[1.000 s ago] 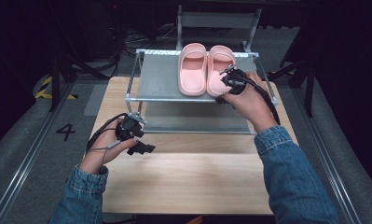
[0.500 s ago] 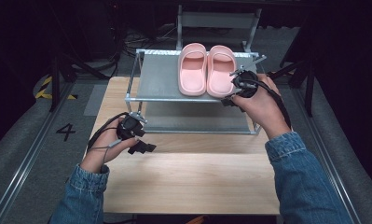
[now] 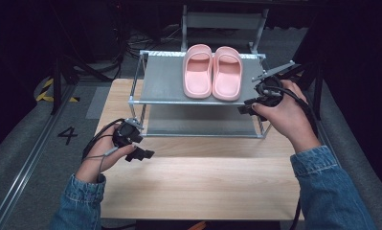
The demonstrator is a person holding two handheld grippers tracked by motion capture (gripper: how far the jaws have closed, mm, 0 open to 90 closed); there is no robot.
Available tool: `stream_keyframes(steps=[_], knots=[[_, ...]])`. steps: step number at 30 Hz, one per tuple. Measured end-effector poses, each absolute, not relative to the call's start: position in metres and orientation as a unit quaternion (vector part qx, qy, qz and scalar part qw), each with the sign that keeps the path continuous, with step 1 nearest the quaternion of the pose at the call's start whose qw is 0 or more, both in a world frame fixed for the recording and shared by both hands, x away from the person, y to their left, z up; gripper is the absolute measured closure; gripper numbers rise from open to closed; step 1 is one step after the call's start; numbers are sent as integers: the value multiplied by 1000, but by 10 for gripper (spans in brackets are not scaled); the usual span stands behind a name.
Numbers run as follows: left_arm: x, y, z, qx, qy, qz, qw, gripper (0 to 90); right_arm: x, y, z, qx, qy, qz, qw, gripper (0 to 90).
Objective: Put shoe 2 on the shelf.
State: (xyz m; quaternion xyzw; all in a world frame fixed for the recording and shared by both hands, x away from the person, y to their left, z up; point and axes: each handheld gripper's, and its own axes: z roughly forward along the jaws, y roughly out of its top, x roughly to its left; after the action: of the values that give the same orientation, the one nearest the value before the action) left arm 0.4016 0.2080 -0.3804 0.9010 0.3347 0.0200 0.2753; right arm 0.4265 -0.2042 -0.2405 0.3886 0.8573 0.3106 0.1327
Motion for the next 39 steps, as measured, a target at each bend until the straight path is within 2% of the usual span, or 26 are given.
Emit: stream_keyframes(steps=[14,39], knots=[[379,236,-382,888,368,30,273,217,407,-240,-245,397,849,324,128,568],[362,272,-395,862,424,39,275,218,398,-287,-316,423,850,294,109,449]])
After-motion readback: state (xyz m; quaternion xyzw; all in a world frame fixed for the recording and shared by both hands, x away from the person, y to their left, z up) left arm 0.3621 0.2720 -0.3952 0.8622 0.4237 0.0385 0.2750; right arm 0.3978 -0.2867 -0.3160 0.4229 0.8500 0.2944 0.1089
